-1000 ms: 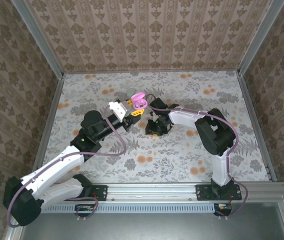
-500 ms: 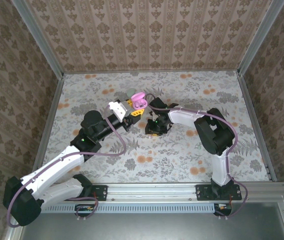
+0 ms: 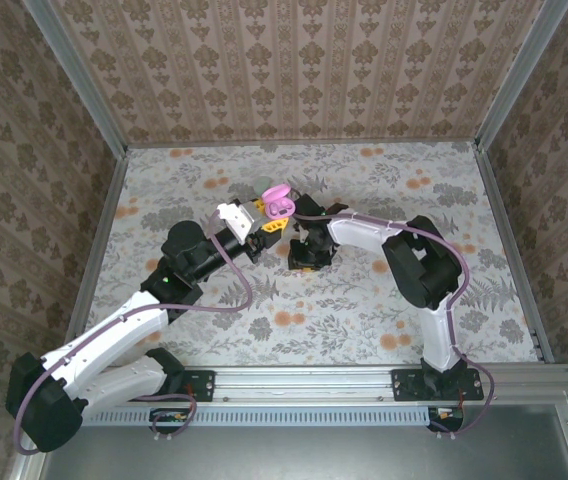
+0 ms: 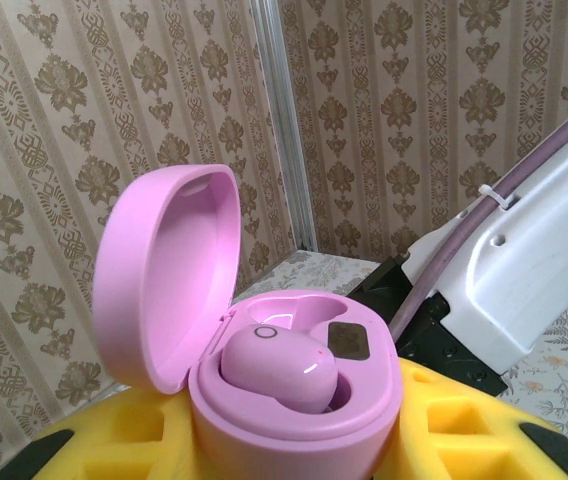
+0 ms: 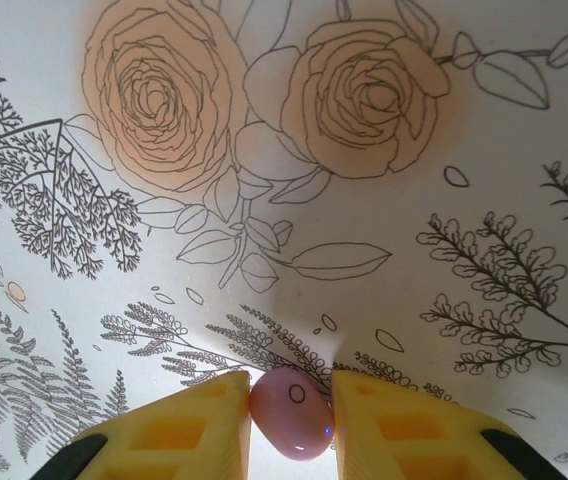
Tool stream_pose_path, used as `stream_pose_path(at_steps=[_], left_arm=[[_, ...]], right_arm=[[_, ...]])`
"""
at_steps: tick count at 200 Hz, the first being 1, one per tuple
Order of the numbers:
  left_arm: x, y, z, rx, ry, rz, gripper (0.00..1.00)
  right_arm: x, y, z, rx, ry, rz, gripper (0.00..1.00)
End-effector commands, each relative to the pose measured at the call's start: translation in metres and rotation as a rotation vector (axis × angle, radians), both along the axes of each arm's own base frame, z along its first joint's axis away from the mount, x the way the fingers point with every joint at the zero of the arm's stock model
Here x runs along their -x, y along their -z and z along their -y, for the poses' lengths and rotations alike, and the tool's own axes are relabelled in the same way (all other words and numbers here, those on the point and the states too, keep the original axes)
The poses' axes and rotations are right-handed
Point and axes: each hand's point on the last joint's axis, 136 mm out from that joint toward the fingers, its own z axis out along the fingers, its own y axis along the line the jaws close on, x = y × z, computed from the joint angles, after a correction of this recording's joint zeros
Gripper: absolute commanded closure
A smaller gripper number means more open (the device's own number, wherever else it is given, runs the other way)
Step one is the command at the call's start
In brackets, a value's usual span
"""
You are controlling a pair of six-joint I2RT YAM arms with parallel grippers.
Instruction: Insert wireless bluetooth earbuds into charging case
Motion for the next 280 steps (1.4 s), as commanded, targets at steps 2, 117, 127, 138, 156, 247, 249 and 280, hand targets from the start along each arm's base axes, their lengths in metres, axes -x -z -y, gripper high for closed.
stream_pose_path(at_steps=[2, 117, 127, 138, 156, 247, 249, 280], left_arm=[[0.003, -0.017, 0.000, 0.023, 0.002, 0.048, 0.69], [0.002, -0.017, 0.004, 0.029, 0.017, 0.043, 0.69], [0.002, -0.016, 0.005, 0.026, 0.022, 0.040, 0.69], [0.002, -0.016, 0.006, 0.025, 0.024, 0.040, 0.69], [0.002, -0.016, 0.007, 0.026, 0.028, 0.039, 0.69], [0.000, -0.016, 0.009, 0.025, 0.031, 0.034, 0.69], [0.001, -0.016, 0.009, 0.025, 0.032, 0.034, 0.69], [0.000, -0.015, 0.009, 0.024, 0.029, 0.034, 0.69]], right_arm=[[0.008, 0.008, 0.013, 0.088, -0.010, -0.005, 0.73], [0.021, -0.012, 0.092, 0.136, 0.212, 0.040, 0.75], [0.023, -0.008, 0.099, 0.133, 0.242, 0.025, 0.75], [0.027, -0.003, 0.104, 0.119, 0.266, 0.010, 0.75], [0.029, -0.001, 0.102, 0.087, 0.275, -0.001, 0.74], [0.027, -0.001, 0.088, 0.031, 0.235, -0.018, 0.69], [0.027, -0.001, 0.088, 0.032, 0.234, -0.019, 0.69], [0.028, 0.001, 0.086, 0.029, 0.217, -0.027, 0.67]])
